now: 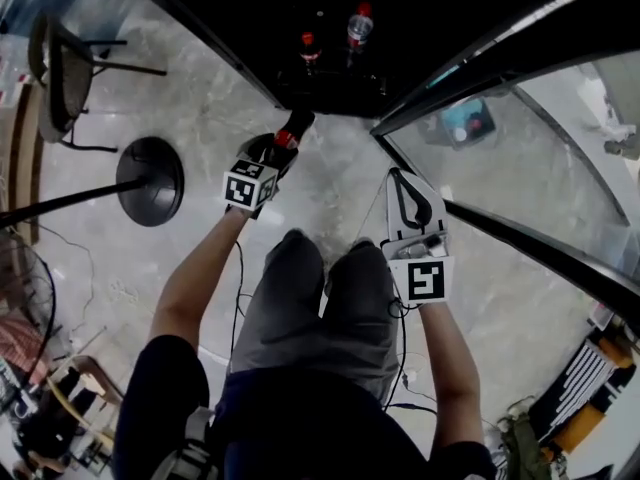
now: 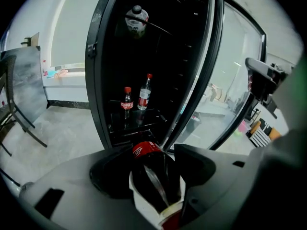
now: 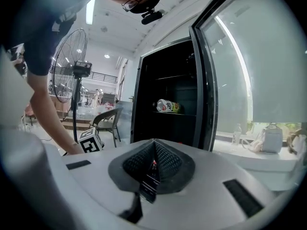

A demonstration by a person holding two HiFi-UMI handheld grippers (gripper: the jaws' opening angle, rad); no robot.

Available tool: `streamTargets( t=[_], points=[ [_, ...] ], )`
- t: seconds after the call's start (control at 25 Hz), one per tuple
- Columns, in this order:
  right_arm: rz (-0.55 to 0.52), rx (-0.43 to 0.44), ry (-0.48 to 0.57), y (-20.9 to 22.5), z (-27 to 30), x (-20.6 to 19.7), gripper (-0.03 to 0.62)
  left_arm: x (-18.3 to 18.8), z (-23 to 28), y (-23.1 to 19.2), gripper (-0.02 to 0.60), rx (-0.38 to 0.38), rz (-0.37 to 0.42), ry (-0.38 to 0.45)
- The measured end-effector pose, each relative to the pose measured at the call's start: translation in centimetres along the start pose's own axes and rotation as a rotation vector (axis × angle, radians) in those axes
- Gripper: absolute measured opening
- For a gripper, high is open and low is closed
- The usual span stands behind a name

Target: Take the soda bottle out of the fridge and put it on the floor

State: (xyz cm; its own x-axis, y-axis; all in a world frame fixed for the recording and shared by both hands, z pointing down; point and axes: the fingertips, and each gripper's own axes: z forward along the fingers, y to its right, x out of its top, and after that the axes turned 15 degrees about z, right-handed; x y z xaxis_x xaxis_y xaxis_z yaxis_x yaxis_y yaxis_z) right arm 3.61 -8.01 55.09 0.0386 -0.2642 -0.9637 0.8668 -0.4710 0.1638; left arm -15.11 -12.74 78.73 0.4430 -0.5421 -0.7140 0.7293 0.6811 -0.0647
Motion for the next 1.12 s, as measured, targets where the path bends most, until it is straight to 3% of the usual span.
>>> streamTargets(
  t=[0.4, 1.12],
  points=[
    [-0.02, 0.035, 0.009, -0.1, 1.8, -4.8, 0.017, -7.2, 5.5, -0.7, 0.282, -0.012, 0.01, -0.057],
    [-0.038, 0.066, -0.017, 1.9, 4.5, -12.8, 0.017, -16.9, 13.8, -0.4, 0.281, -0.045, 0.005, -0.161]
  ],
)
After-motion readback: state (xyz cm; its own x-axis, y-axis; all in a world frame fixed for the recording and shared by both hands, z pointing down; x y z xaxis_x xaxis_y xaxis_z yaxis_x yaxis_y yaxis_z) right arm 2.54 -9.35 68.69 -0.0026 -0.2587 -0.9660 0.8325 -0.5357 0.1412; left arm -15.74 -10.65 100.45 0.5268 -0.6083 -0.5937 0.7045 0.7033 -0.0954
